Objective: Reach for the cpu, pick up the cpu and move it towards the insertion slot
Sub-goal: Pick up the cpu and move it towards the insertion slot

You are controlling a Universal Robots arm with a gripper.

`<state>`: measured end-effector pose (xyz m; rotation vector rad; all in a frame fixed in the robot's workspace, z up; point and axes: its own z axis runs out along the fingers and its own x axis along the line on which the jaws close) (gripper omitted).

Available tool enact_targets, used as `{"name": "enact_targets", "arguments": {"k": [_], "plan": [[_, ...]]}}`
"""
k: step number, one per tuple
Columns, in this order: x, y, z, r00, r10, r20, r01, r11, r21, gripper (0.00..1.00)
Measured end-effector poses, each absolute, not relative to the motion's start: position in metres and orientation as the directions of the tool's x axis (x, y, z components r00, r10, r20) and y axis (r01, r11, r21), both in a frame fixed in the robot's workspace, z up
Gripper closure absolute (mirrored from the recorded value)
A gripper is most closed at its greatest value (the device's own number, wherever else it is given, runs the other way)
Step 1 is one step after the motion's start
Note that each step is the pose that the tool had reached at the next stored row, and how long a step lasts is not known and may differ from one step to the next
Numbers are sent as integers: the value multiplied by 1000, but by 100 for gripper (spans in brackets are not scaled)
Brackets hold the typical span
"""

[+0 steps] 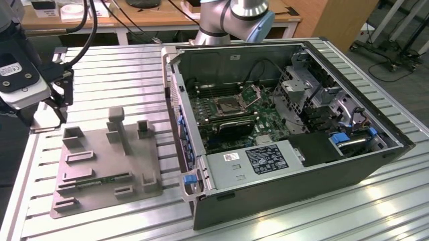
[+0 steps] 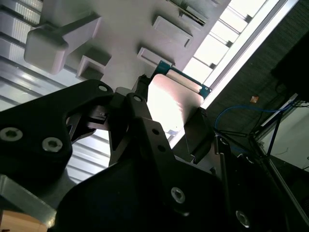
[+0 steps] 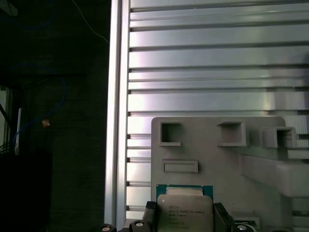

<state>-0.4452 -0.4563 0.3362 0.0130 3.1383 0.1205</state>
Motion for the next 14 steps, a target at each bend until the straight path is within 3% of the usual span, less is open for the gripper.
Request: {"name": "enact_targets", "arguments": {"k": [14], "plan": [[-446, -456, 343, -1000, 8, -1, 8, 997, 77, 46]]}}
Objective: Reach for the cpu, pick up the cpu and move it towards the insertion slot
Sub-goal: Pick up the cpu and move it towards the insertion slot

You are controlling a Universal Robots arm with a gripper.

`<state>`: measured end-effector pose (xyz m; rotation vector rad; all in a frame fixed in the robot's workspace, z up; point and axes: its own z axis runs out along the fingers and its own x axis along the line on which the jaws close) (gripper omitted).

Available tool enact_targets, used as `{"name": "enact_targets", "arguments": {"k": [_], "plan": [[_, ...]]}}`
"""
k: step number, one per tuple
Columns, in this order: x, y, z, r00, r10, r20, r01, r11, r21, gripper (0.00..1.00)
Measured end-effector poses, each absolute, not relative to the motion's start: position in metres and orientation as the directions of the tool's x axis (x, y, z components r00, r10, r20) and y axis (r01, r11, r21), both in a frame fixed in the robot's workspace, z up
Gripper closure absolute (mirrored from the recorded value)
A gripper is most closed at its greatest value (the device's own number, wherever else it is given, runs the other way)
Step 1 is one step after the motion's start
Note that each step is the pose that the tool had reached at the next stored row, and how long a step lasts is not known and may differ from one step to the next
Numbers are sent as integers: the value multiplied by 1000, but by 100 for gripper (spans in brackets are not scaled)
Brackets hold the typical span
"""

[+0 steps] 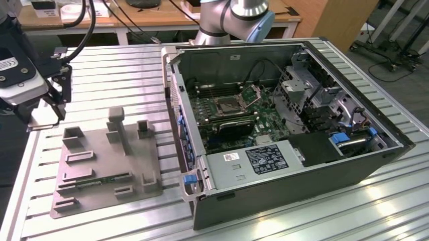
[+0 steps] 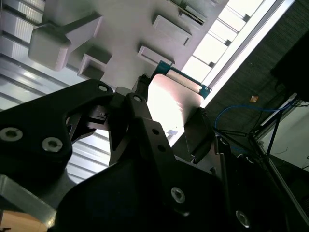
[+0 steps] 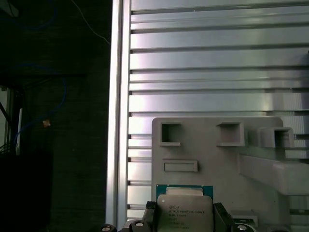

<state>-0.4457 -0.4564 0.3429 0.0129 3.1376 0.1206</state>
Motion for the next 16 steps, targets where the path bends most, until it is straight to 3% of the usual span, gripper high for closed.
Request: {"name": "enact_targets", "arguments": {"k": [16], "plan": [[-446, -456, 352, -1000, 8, -2, 8, 997, 77, 46]]}}
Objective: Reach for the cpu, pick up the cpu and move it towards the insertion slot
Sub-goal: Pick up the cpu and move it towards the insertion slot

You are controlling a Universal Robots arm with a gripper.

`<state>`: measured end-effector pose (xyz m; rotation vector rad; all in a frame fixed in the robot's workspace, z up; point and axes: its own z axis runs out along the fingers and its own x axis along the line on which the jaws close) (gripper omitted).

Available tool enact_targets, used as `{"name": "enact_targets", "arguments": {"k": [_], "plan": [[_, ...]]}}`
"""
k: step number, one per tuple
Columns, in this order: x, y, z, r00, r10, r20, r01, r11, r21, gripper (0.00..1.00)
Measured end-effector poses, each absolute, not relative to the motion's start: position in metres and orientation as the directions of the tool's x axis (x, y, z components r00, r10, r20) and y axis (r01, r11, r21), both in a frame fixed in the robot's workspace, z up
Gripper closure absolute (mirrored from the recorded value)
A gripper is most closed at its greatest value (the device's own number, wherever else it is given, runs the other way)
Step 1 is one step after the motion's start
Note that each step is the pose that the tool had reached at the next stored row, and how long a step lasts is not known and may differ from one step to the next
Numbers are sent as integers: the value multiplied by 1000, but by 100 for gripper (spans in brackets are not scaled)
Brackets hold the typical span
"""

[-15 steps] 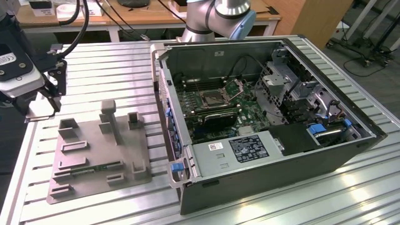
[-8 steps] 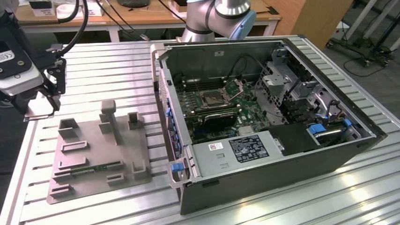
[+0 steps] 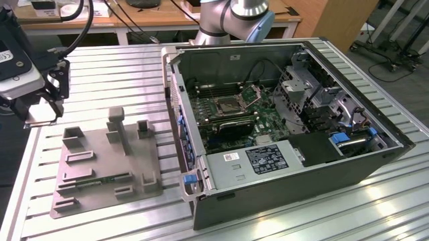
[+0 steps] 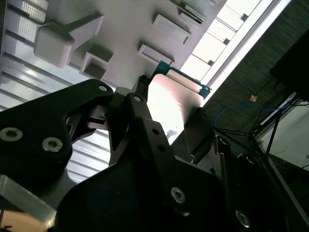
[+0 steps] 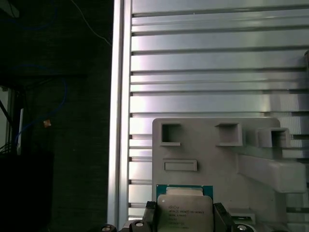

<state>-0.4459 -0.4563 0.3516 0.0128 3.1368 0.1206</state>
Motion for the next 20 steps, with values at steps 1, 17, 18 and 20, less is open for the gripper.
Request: {"name": "enact_targets", "arguments": {"k": [1, 17, 18, 20], "plan": [[-446, -456, 352, -1000, 8, -2, 8, 997, 77, 46], [-446, -456, 358, -1000, 8, -2, 8, 997, 77, 46], [-446, -456, 358, -1000, 8, -2, 8, 997, 77, 46], [-446, -456, 359, -1000, 8, -2, 8, 997, 77, 46]]}}
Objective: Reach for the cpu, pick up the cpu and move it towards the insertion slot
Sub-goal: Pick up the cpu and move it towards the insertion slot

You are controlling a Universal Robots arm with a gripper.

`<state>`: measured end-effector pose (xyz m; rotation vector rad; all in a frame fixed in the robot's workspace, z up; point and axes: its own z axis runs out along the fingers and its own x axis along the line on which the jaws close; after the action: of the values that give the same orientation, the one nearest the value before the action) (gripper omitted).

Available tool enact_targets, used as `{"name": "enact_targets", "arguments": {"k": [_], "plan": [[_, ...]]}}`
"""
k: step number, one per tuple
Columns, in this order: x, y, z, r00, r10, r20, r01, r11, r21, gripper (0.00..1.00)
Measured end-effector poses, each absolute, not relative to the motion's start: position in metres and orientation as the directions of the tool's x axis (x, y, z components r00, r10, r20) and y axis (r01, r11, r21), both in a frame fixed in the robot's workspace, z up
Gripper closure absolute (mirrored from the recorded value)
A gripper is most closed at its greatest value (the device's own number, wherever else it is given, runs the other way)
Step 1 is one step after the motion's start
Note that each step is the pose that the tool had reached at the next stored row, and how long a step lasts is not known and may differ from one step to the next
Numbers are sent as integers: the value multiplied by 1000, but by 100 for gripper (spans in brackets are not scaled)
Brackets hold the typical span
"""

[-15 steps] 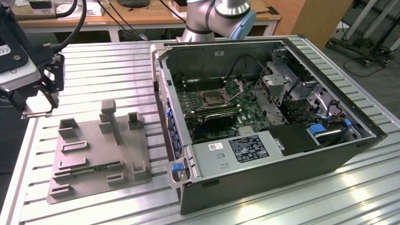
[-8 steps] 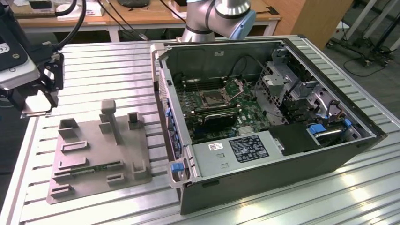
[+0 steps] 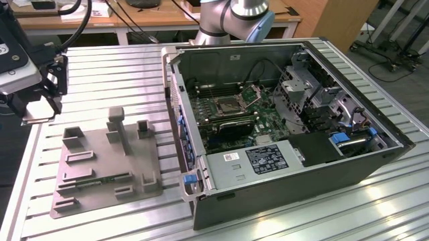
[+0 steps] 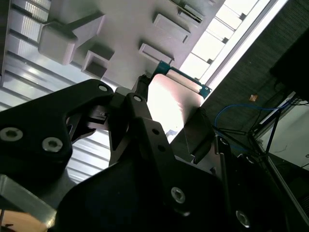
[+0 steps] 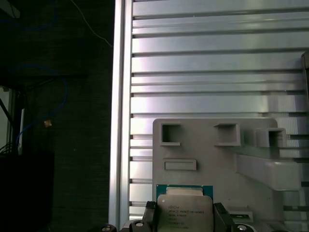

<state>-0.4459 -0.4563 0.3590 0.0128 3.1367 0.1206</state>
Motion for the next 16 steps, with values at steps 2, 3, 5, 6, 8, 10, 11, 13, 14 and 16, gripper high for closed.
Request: {"name": "enact_targets", "arguments": {"k": [2, 3, 5, 6, 8, 10, 11, 13, 14, 16], "plan": [[-446, -456, 360, -1000, 8, -2, 8, 997, 77, 46], [-446, -456, 360, -1000, 8, -2, 8, 997, 77, 46], [-446, -456, 361, -1000, 8, -2, 8, 997, 77, 46], [-446, -456, 362, -1000, 8, -2, 8, 997, 77, 46], [-446, -456, 362, -1000, 8, -2, 8, 997, 77, 46], [-446, -456, 363, -1000, 8, -2, 8, 997, 77, 46], [-446, -456, 364, -1000, 8, -2, 8, 997, 77, 46], [-446, -456, 365, -1000, 8, -2, 8, 997, 77, 46], [-446, -456, 365, -1000, 8, -2, 8, 997, 77, 46], [-446, -456, 366, -1000, 8, -2, 8, 997, 77, 46]]}}
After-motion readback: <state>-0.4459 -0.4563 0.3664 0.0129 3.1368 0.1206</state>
